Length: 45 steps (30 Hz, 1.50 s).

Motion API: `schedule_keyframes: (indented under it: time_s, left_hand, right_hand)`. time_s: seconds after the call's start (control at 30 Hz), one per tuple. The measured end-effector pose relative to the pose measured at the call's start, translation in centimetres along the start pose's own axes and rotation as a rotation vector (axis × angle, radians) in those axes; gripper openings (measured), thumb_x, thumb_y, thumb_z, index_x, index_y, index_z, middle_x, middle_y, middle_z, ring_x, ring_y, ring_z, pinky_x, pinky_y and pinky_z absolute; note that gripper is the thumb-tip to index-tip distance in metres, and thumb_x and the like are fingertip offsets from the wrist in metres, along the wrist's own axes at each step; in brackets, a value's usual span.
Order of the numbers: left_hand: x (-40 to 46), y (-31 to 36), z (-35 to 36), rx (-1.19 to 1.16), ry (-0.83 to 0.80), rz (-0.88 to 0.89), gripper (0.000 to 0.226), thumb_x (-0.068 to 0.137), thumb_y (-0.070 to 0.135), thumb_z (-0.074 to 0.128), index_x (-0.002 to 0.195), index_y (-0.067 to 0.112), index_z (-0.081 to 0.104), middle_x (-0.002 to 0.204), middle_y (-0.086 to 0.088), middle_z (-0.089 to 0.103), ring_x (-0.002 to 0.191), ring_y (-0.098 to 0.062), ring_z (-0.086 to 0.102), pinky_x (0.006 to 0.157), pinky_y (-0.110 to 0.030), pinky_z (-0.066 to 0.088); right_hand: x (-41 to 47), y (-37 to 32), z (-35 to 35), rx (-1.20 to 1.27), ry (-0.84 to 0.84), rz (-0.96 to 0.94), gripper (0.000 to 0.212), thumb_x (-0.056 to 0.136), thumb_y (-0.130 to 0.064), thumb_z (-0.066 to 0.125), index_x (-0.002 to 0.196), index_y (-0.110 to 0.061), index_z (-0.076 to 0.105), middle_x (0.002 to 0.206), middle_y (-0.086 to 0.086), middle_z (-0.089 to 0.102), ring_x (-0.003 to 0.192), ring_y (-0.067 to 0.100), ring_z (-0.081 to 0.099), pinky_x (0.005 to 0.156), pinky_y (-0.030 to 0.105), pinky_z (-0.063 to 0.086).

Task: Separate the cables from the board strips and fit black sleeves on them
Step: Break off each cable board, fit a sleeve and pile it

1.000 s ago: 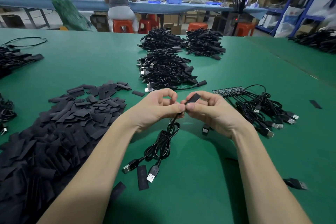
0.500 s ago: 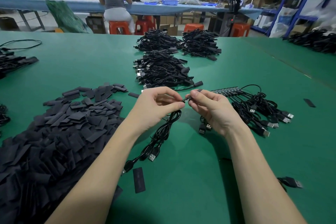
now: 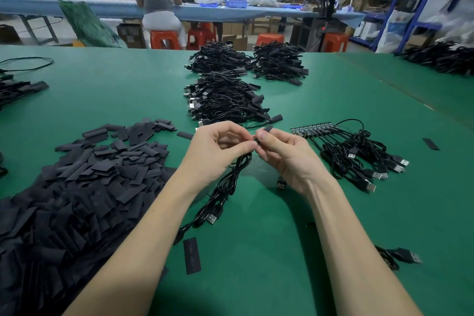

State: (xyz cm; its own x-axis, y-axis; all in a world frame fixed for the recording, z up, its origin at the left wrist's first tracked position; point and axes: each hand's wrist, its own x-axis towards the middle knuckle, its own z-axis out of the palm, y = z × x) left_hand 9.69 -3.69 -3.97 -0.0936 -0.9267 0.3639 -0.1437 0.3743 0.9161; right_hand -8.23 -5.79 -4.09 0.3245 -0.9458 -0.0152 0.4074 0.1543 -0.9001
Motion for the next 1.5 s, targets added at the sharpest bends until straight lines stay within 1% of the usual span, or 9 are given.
schedule_keyframes:
  time_s: [0.1,0.23,0.4,0.67,1.03,1.17,1.27,1.4,1.5]
  left_hand:
    - [0.1,-0.2,0.2,-0.017,0.027,-0.022,0.013,0.079,0.006,0.083,0.084,0.013,0.073,0.081,0.003,0.077,0.078,-0.008,0.073,0.076,-0.017,0.054]
    - [0.0,-0.3,0.7,-0.136,0.095,-0.068,0.012,0.08,0.001,0.08,0.085,0.009,0.072,0.077,-0.001,0.077,0.075,-0.009,0.072,0.074,-0.016,0.053]
    - [0.0,-0.2,1.4,-0.245,0.157,-0.118,0.011,0.08,0.0,0.079,0.087,0.006,0.072,0.08,-0.012,0.077,0.075,-0.013,0.073,0.076,-0.018,0.054]
    - [0.0,0.0,1.6,-0.218,0.14,-0.121,0.011,0.08,0.002,0.08,0.087,0.006,0.073,0.079,-0.007,0.077,0.075,-0.01,0.072,0.074,-0.015,0.053]
    - [0.2,-0.3,1.6,-0.101,0.138,-0.078,0.011,0.082,0.005,0.08,0.087,0.009,0.072,0.079,0.007,0.075,0.076,-0.003,0.068,0.074,-0.013,0.051]
    - [0.2,-0.1,1.3,0.144,-0.025,-0.235,0.035,0.075,0.032,0.087,0.103,0.023,0.068,0.103,0.006,0.072,0.094,-0.008,0.071,0.086,-0.02,0.054]
    - [0.1,0.5,0.5,0.266,-0.177,-0.324,0.031,0.077,0.031,0.086,0.101,0.028,0.069,0.103,0.005,0.071,0.088,-0.009,0.073,0.08,-0.018,0.057]
    - [0.3,1.5,0.8,0.27,-0.141,-0.277,0.026,0.081,0.02,0.084,0.101,0.025,0.069,0.103,0.001,0.072,0.089,-0.014,0.074,0.083,-0.025,0.059]
    - [1.7,1.9,0.6,0.276,-0.03,-0.193,0.027,0.083,0.016,0.081,0.103,0.025,0.065,0.1,0.005,0.073,0.085,-0.006,0.073,0.078,-0.018,0.057]
  right_hand:
    - [-0.1,0.1,0.5,-0.064,0.018,-0.035,0.016,0.074,-0.021,0.082,0.088,-0.014,0.081,0.085,0.005,0.076,0.069,0.008,0.068,0.067,0.015,0.055]
    - [-0.1,0.4,1.1,-0.018,0.111,-0.186,0.038,0.074,-0.02,0.083,0.111,-0.019,0.074,0.099,0.016,0.077,0.082,0.02,0.071,0.075,0.024,0.058]
    - [0.0,0.9,2.0,0.035,0.205,-0.271,0.035,0.069,-0.022,0.085,0.103,-0.016,0.079,0.093,0.015,0.077,0.078,0.02,0.069,0.076,0.027,0.059]
    - [0.1,0.6,1.4,0.095,0.218,-0.204,0.034,0.065,-0.021,0.086,0.098,-0.014,0.081,0.097,0.013,0.077,0.075,0.017,0.065,0.072,0.023,0.058]
    - [0.0,0.5,1.5,0.077,0.269,-0.203,0.029,0.067,-0.018,0.085,0.095,-0.012,0.081,0.095,0.016,0.076,0.075,0.018,0.068,0.072,0.024,0.059]
    - [0.2,-0.1,1.1,0.212,0.388,-0.212,0.015,0.084,-0.003,0.077,0.099,-0.007,0.075,0.087,0.011,0.077,0.071,0.015,0.071,0.07,0.021,0.059]
    - [0.0,-0.8,0.2,0.311,0.453,-0.234,0.02,0.086,-0.001,0.075,0.106,-0.003,0.072,0.083,0.01,0.076,0.072,0.015,0.072,0.07,0.02,0.06]
    - [0.0,-1.2,-0.1,0.301,0.47,-0.262,0.028,0.088,-0.007,0.076,0.115,-0.004,0.07,0.087,0.01,0.077,0.073,0.015,0.072,0.068,0.021,0.06]
    - [0.2,-1.7,-0.5,0.276,0.477,-0.268,0.038,0.092,-0.023,0.074,0.128,-0.017,0.062,0.104,0.01,0.078,0.083,0.022,0.076,0.069,0.024,0.06]
